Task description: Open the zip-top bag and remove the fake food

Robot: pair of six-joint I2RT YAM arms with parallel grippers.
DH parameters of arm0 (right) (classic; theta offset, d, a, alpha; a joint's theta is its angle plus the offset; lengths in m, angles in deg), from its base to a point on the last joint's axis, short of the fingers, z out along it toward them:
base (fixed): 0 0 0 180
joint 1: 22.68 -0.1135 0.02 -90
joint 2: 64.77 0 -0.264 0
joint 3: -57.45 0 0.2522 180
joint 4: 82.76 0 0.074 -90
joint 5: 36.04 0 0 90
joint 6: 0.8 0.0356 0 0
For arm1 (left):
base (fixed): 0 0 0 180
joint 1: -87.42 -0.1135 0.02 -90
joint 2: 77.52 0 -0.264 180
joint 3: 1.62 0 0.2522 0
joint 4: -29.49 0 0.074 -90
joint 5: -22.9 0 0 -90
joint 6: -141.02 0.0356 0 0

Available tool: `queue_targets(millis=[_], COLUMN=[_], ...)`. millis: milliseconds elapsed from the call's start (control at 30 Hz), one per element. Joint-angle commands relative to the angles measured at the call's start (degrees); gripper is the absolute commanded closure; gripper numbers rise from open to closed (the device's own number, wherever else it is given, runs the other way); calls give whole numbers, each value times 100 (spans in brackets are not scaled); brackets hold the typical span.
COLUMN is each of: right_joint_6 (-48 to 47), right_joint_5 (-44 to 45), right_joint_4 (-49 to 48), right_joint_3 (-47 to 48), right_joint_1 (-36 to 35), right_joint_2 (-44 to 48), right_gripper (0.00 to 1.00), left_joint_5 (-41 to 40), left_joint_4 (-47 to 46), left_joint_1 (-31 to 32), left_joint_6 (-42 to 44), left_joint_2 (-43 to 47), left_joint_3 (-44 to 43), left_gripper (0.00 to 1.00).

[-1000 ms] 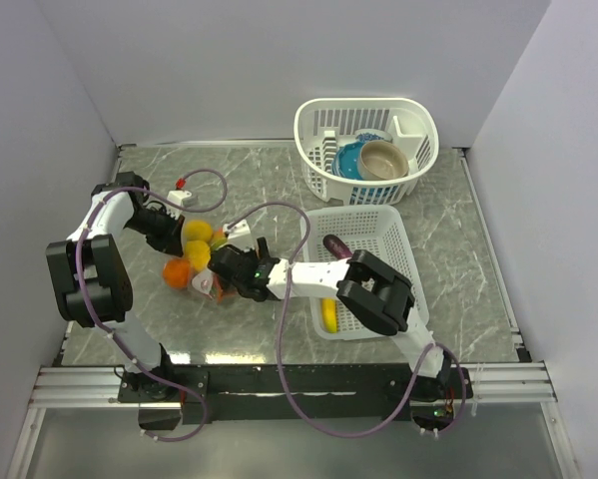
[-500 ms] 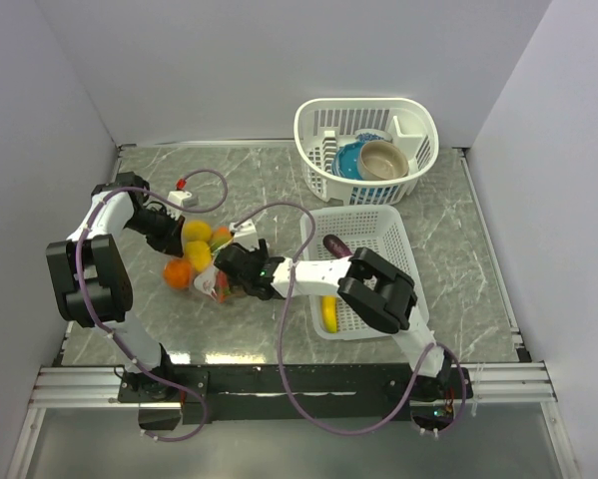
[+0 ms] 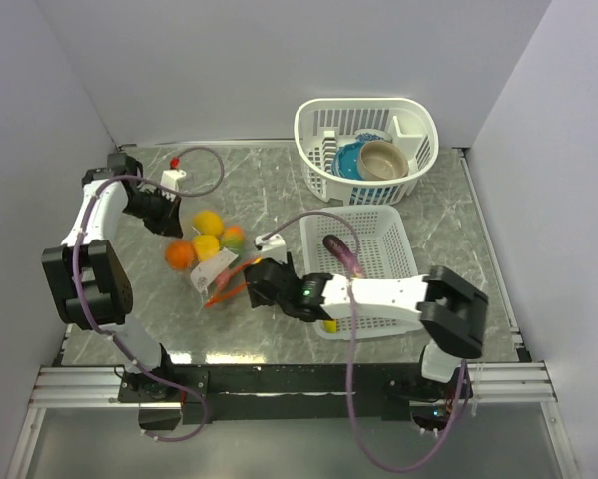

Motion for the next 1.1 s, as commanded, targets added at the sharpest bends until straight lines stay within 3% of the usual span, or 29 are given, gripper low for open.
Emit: queue_targets(millis=[0, 133, 333, 567, 600, 700, 733, 800, 967, 1067], right_joint_6=[44, -203, 429, 2062, 2169, 2521, 2539, 2452, 1846, 1188], right_joint_5=[-723, -1156, 1443, 2140, 2158, 2193, 2167, 2062, 2219, 2527], right_joint_4=[-94, -771, 861, 2549, 2681, 3139, 3200, 3201, 2797, 2359], right_joint_3=[-638, -1176, -728, -798, -789, -667, -632, -527, -368, -271], right_joint_1=[13, 22, 92, 1426, 1506, 1630, 1639, 1648, 1464, 981], right_joint_2=[720, 1326, 1975, 2374, 2321, 1997, 1795, 1627, 1670, 1837], right_gripper=[39, 35, 46, 48, 46, 23, 10, 0, 0, 0], left_joint_5=[652, 732, 749, 995, 1013, 734, 654, 513, 21, -261], left_joint_4=[547, 584, 662, 1163, 1198, 832, 742, 619, -5, -330], left_joint_1=[101, 347, 567, 664, 681, 708, 699, 708, 699, 708], left_joint_6=[-94, -77, -7, -7, -7, -85, -103, -94, -208, -270], left_joint_2=[667, 887, 967, 1010, 1028, 1072, 1055, 941, 756, 677], left_joint_3=[-506, -253, 65, -717, -770, -516, -289, -94, 442, 653], left_gripper=[99, 99, 99, 99, 99, 99, 99, 99, 99, 99])
